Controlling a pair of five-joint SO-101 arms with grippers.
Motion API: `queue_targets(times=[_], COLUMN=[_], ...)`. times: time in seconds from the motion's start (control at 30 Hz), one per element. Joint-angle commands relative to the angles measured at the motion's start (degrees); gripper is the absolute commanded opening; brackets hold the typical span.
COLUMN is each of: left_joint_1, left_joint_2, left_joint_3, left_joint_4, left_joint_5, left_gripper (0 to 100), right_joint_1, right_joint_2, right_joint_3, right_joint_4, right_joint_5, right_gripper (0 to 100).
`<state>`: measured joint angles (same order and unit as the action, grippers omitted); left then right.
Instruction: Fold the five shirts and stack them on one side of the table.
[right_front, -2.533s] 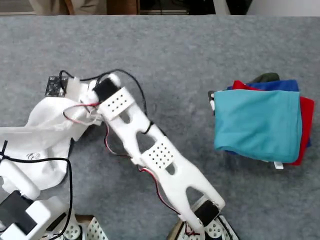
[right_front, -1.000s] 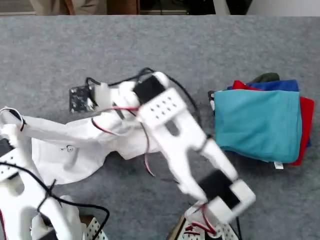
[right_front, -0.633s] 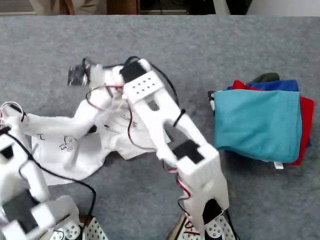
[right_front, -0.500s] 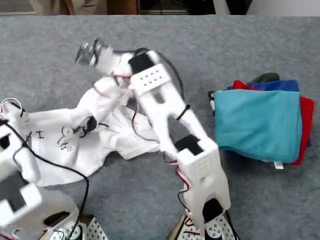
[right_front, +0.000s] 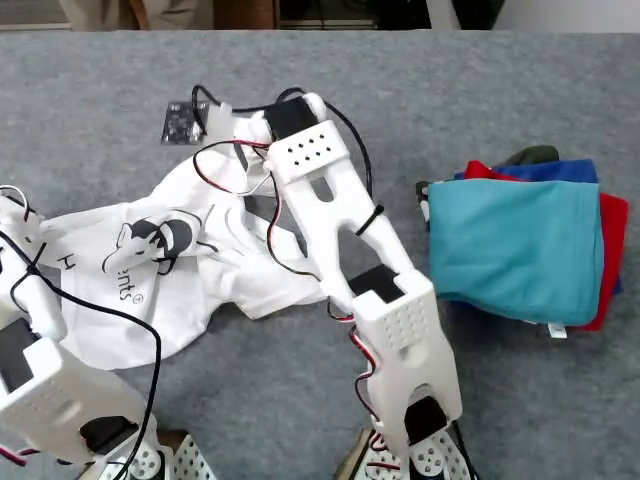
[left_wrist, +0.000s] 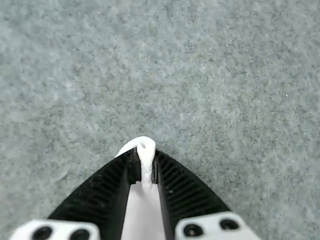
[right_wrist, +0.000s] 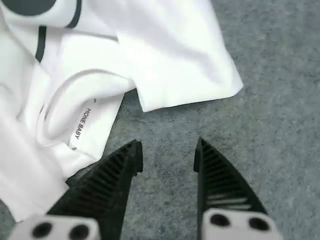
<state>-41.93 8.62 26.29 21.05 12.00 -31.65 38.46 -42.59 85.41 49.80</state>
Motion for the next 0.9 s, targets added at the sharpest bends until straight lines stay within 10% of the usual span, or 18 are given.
queue_targets(times=[0.0, 0.87], left_joint_1=[-0.6, -0.4], left_joint_2=[-0.5, -0.5], left_joint_3=[-2.7, -2.6], left_joint_4=[0.3, 0.3], left_joint_5=[0.3, -0.1], left_gripper=[2, 2], right_joint_1=[-0.7, -3.8], right_joint_2=[1.3, 9.3], right_joint_3=[0.3, 0.4], right_joint_4=[-0.5, -10.6], right_joint_5=[4.1, 16.8], right_gripper=[18.2, 18.1])
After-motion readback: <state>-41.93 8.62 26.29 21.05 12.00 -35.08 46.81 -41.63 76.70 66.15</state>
